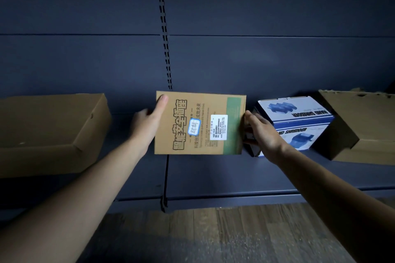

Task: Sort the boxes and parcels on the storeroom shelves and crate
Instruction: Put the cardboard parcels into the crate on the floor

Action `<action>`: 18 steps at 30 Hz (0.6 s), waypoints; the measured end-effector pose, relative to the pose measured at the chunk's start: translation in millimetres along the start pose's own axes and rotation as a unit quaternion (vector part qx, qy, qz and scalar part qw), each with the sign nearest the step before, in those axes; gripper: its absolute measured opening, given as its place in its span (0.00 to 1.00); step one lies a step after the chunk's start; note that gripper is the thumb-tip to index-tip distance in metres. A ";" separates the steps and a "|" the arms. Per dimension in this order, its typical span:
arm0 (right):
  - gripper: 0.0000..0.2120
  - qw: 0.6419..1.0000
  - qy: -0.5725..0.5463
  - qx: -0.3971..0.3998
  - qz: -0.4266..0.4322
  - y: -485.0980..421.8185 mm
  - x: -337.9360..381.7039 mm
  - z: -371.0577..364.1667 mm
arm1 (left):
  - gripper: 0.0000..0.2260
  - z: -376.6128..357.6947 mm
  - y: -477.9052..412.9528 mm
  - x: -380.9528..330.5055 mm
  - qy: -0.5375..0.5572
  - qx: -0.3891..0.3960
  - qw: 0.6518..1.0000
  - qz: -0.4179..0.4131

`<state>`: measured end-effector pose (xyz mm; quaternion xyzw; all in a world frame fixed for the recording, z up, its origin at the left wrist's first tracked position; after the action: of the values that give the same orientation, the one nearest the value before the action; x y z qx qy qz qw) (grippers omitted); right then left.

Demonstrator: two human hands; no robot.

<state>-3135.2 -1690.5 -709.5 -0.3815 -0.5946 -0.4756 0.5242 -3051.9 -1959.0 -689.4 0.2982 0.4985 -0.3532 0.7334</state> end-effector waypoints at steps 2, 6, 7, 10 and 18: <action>0.08 1.000 -0.003 0.003 0.011 -2.0 0.9 -2.2 | 0.29 4.2 -3.6 -0.5 -0.007 -0.014 1.000 0.010; 0.14 0.999 -0.024 0.025 0.024 -2.2 3.0 -6.1 | 0.33 10.1 -2.9 -1.2 -0.002 -0.020 0.999 0.041; 0.16 0.999 -0.032 0.031 0.027 -1.6 3.1 -6.7 | 0.33 10.3 -2.5 -2.2 0.006 -0.017 0.999 0.049; 0.23 0.998 -0.034 0.042 0.039 -5.4 -0.2 -1.9 | 0.29 10.3 -1.5 -7.1 0.023 -0.001 0.997 0.069; 0.20 0.998 -0.013 0.030 0.047 1.9 3.1 -2.1 | 0.15 5.1 4.9 -24.8 0.077 0.132 0.987 0.048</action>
<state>-3133.3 -1692.2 -706.2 -0.3993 -0.5970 -0.4275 0.5490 -3051.5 -1954.7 -664.0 0.4420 0.4879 -0.3562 0.6632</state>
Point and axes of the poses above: each hand's wrist, its own y-axis away from the middle knuckle, its own z-axis out of the back of the hand, x = y × z, the point moved 4 cm from there along -y, towards the middle knuckle, and after that the axes turned 5 degrees about -y, right-handed, at the moved point
